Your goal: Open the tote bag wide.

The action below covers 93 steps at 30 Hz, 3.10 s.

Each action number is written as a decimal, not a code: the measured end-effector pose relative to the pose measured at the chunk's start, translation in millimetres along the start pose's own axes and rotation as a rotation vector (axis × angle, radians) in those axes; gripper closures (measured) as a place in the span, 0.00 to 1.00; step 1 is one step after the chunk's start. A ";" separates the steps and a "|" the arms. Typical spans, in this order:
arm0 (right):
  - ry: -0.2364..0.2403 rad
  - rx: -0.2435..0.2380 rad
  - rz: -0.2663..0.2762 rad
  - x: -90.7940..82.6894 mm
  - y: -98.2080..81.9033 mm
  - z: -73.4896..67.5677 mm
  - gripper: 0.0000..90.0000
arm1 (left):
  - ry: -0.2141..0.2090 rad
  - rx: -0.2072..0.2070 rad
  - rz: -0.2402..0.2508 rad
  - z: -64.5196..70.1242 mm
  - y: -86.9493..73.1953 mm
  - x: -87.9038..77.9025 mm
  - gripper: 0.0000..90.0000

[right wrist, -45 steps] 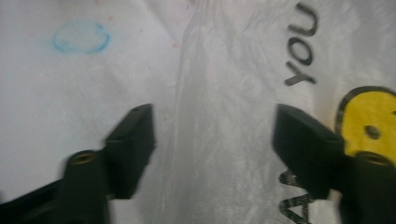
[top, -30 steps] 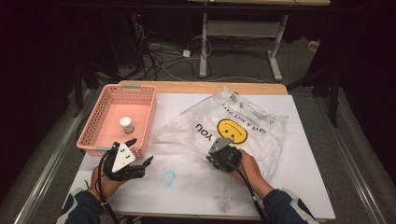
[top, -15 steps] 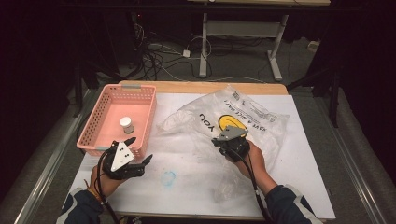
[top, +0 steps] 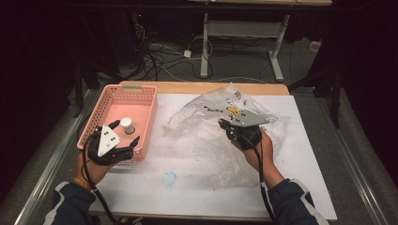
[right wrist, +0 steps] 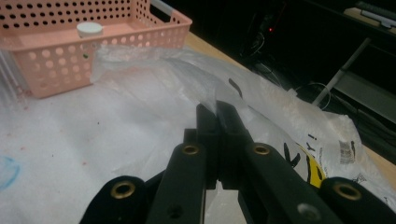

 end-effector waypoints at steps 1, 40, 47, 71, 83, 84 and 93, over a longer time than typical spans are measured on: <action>0.001 0.006 0.006 -1.0 1.9 1.2 1.00 | -0.019 -0.008 -0.023 -5.5 3.7 4.2 0.22; 0.067 0.024 0.023 -13.1 -0.8 14.1 0.99 | -0.180 -0.129 -0.626 -77.8 -37.6 137.2 0.53; 0.070 0.020 0.010 -10.7 -3.4 11.9 0.99 | -0.131 -0.127 -0.538 -82.6 -29.4 129.2 0.53; 0.062 0.020 0.000 -9.0 -7.9 6.6 1.00 | -0.183 -0.031 -0.017 -21.5 38.1 60.5 0.54; 0.021 0.032 0.006 -15.9 -3.7 10.4 1.00 | -0.331 0.133 0.210 49.2 89.1 5.7 0.54; 0.024 0.038 0.006 -16.5 -2.8 9.5 1.00 | -0.349 0.142 0.222 56.4 91.4 5.2 0.54; 0.064 0.039 0.039 -21.3 7.3 -3.1 1.00 | -0.489 0.252 0.204 120.4 94.4 32.7 0.54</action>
Point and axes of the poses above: each handheld gripper's, and its own axes: x roughly forward along the jaws, y roughly out of its top, z roughly to its right, the point moved 2 cm from there along x, roughly forward along the jaws, and after that the axes turned 4 degrees about z, right-handed, at the moved point
